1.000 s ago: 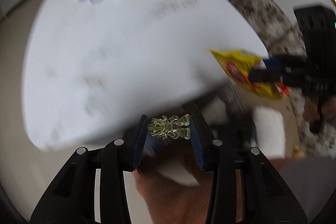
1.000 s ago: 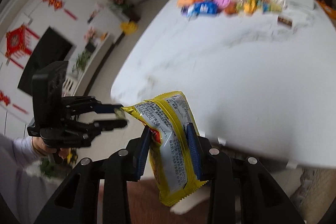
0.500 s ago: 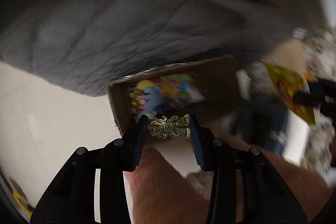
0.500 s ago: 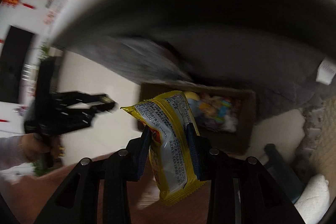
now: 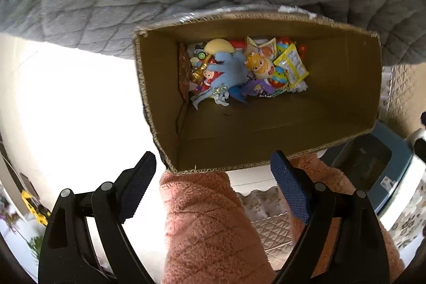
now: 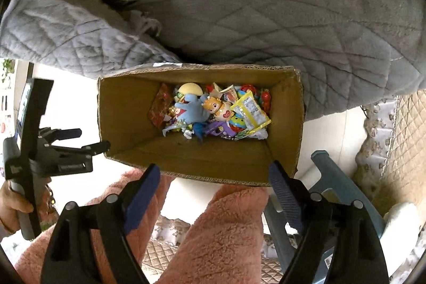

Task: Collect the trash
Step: 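Grasp the brown biscuit-shaped item with the right tool while the left tool grasps the blue shark toy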

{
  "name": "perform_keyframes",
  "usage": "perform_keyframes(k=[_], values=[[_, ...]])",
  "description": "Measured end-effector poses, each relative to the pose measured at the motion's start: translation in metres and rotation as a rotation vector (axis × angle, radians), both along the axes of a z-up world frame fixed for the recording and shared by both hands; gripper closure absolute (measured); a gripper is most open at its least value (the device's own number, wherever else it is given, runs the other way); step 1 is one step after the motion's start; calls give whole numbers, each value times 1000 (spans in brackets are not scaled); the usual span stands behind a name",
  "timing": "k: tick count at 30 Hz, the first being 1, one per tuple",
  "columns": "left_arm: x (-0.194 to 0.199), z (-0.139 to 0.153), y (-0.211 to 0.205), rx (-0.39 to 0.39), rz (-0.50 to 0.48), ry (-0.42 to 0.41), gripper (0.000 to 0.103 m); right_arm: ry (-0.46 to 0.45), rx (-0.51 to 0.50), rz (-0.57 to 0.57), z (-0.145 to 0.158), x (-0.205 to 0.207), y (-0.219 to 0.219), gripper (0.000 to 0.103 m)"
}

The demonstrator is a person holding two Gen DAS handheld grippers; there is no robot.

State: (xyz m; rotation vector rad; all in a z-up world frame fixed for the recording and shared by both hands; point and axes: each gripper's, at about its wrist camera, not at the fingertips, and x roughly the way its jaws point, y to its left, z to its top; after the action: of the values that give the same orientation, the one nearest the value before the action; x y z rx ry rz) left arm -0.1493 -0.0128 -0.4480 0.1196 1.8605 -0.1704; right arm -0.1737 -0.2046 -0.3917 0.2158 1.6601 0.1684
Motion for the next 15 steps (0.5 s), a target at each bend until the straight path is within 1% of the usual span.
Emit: perform_keyframes(k=[3,5,6,7,8,10,11,12,13,14,15], values=[[3,22,6,-7,25,-23,18,0,30,-1,9,-2,6,21],[5,39,6,-14,16,-47,18,-18,61,10,30,-1,10,21],[5,57,7,-24,7,-67,18,-34,82,20,42,0,12,21],[5,74,8,-36,1,-87,18,-69,114,41,66,1,15,21],[5,90,9,-50,-3,-104,18,-92,138,54,82,2,17,21],[4,140,13,-107,-6,-162,17,-188,208,92,144,5,18,21],[3,175,18,-145,-2,-214,17,-227,230,100,166,7,17,21],[3,199,22,-168,0,-256,17,-276,261,102,192,10,17,21],[4,230,26,-189,1,-321,17,-340,301,85,225,17,12,19],[4,252,30,-199,1,-373,17,-388,325,63,247,24,8,14],[4,282,34,-209,1,-451,17,-462,342,30,273,36,1,11]])
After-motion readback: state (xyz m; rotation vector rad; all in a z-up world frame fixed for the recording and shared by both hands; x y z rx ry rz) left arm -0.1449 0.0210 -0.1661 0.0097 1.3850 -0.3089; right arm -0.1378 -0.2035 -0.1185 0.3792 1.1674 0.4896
